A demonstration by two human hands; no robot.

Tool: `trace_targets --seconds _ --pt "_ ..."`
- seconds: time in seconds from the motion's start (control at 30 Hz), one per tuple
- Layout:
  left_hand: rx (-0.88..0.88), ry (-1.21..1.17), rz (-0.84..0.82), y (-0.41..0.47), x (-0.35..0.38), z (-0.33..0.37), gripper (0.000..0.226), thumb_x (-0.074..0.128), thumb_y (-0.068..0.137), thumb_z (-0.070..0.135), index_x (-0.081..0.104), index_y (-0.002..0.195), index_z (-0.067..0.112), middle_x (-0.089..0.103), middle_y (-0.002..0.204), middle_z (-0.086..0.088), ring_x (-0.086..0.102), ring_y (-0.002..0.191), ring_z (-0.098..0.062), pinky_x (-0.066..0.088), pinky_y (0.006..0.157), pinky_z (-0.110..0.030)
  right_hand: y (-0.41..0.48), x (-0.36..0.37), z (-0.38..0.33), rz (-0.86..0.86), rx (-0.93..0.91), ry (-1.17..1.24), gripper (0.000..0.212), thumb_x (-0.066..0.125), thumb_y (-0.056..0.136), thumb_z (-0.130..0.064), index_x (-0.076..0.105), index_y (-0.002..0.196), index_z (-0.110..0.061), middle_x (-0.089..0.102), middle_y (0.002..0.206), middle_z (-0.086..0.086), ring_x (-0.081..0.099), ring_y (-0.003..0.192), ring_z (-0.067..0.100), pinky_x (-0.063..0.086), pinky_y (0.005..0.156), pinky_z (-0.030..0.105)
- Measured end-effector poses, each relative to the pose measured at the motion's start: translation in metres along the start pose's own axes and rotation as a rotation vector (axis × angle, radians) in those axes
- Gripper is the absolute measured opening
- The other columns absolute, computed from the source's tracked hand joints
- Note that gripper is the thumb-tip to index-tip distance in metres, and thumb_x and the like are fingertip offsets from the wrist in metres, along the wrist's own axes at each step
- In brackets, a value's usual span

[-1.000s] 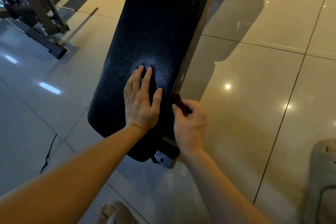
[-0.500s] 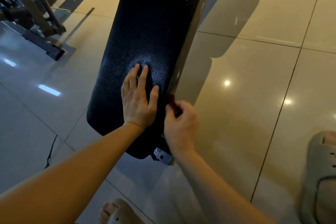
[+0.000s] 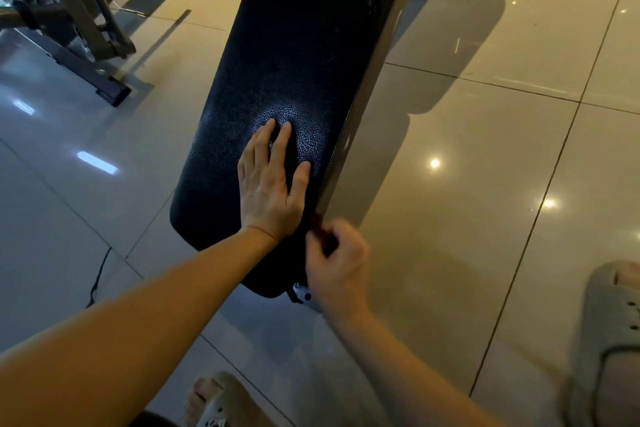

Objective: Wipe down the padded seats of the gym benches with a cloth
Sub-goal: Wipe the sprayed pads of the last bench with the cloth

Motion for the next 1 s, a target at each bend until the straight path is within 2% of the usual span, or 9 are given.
trace_targets --seconds 0.1,0.17,0.33,0.43,0.6,0.7,0.8,0.93,1.0 --pt "0.002 0.002 -0.003 0.001 0.001 0.000 0.063 0.037 0.101 0.050 0.029 0.158 0.022 0.024 0.164 -0.005 0.022 0.151 -0.025 0.024 0.120 -0.051 -0.045 0.010 0.021 -0.197 0.133 0.013 0.018 0.066 0.092 -0.013 0.059 0.077 -0.016 0.058 0.072 -0.002 0.058 0.064 0.012 0.053 0.058 0.037" --pt "-0.001 0.007 -0.014 -0.001 0.001 -0.001 0.063 0.036 0.102 0.050 0.028 0.158 0.022 0.024 0.164 -0.005 0.021 0.151 -0.024 0.024 0.120 -0.051 -0.037 0.013 0.017 -0.107 0.181 0.046 0.019 0.066 0.092 -0.016 0.059 0.074 -0.017 0.059 0.067 -0.001 0.059 0.060 0.015 0.051 0.054 0.041" --pt "-0.001 -0.001 -0.021 -0.001 0.000 -0.001 0.064 0.037 0.101 0.049 0.028 0.158 0.022 0.023 0.165 -0.004 0.021 0.151 -0.024 0.021 0.122 -0.049 0.053 -0.014 -0.021 0.182 0.133 0.026 0.017 0.071 0.092 -0.020 0.064 0.077 -0.022 0.059 0.065 -0.011 0.059 0.061 0.003 0.044 0.055 0.015" --pt "-0.003 0.003 -0.009 -0.001 0.000 0.000 0.064 0.037 0.101 0.050 0.028 0.158 0.023 0.023 0.164 -0.004 0.021 0.151 -0.024 0.021 0.121 -0.048 0.058 -0.014 -0.021 0.179 0.070 0.018 0.009 0.068 0.094 -0.019 0.067 0.085 -0.019 0.063 0.074 -0.006 0.060 0.068 0.006 0.048 0.062 0.021" --pt "-0.010 0.005 -0.023 0.000 0.000 0.001 0.065 0.037 0.100 0.049 0.028 0.158 0.022 0.023 0.165 -0.004 0.021 0.151 -0.025 0.022 0.121 -0.050 0.018 -0.010 -0.018 0.069 0.051 0.054 0.014 0.068 0.093 -0.010 0.064 0.083 -0.018 0.061 0.076 -0.005 0.058 0.071 0.006 0.043 0.060 0.012" --pt "-0.001 0.004 -0.015 -0.001 -0.001 0.001 0.065 0.035 0.101 0.050 0.029 0.158 0.021 0.022 0.165 -0.003 0.020 0.152 -0.024 0.020 0.122 -0.049 0.082 -0.024 -0.036 0.150 -0.001 0.023 0.013 0.068 0.094 -0.016 0.062 0.083 -0.019 0.058 0.072 -0.006 0.055 0.065 0.005 0.040 0.057 0.012" --pt "0.001 -0.002 -0.014 -0.002 -0.001 0.002 0.063 0.034 0.102 0.050 0.028 0.158 0.021 0.022 0.165 -0.003 0.019 0.153 -0.023 0.020 0.122 -0.049 0.133 -0.036 -0.049 0.225 0.041 -0.013 0.019 0.067 0.096 -0.020 0.058 0.080 -0.015 0.052 0.066 -0.008 0.049 0.059 0.003 0.036 0.051 0.013" --pt "0.009 0.014 -0.019 -0.002 -0.001 0.004 0.064 0.033 0.102 0.049 0.027 0.159 0.019 0.022 0.166 -0.005 0.020 0.153 -0.025 0.020 0.122 -0.051 0.078 -0.020 -0.025 0.133 0.006 0.017 0.013 0.066 0.096 -0.015 0.060 0.084 -0.017 0.057 0.072 -0.005 0.053 0.063 0.003 0.040 0.058 0.014" --pt "0.012 0.016 -0.037 -0.001 -0.002 0.003 0.065 0.032 0.101 0.049 0.027 0.159 0.018 0.021 0.166 -0.006 0.019 0.153 -0.026 0.019 0.122 -0.052 0.046 -0.015 -0.020 0.069 0.021 0.035 0.012 0.066 0.096 -0.015 0.062 0.085 -0.018 0.060 0.075 -0.005 0.057 0.068 0.007 0.049 0.061 0.024"
Point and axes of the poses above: each hand's wrist, its own y-axis towards the middle knuckle, its own x-axis out of the palm, z = x × y, the point moved 1 cm from there along y, towards the middle knuckle
